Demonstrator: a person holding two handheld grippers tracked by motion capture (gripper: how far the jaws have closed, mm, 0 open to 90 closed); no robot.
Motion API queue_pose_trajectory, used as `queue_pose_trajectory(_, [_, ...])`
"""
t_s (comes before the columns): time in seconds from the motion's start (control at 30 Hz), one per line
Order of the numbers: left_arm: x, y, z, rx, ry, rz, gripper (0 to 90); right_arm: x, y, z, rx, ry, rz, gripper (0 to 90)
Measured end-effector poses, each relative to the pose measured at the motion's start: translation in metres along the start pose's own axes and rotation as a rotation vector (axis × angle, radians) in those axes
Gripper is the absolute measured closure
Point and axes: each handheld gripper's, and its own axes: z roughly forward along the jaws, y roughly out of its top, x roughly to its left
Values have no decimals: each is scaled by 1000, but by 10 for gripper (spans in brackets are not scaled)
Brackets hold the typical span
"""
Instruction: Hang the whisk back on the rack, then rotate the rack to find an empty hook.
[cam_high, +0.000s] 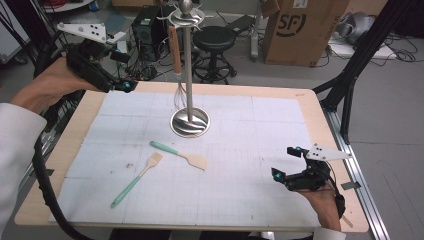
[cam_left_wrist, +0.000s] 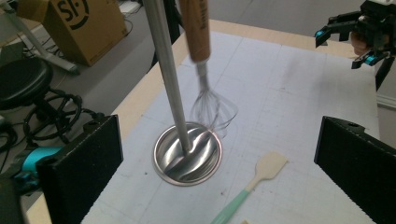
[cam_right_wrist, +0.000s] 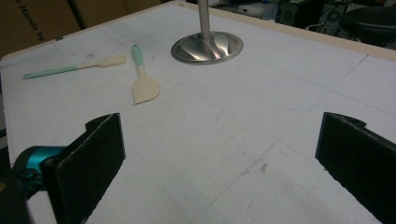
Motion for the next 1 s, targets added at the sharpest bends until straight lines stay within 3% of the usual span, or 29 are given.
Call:
queue_pose_trajectory(0.17, [-6,0,-7,-17,22,2,17,1,-2,-2,4,2,4,0])
queue_pose_trajectory(0.27, [-10,5,-13,-25,19,18,17,2,-3,-2,6,2,2,0])
queue_pose_trajectory(0.47, [-15,17,-21,-42,27,11,35,1,-4,-4,7,-1,9,0])
queue_pose_trajectory(0.73, [-21,39,-27,-36,-21,43,281,1,-3,-4,6,-2,11,0])
queue_pose_trajectory(0.8, [-23,45,-27,-31,-36,67,348,0,-3,-3,7,-2,8,0])
queue_pose_trajectory(1.0, [-29,62,-25,-28,-34,99,538,1,-3,-1,11,2,6,0])
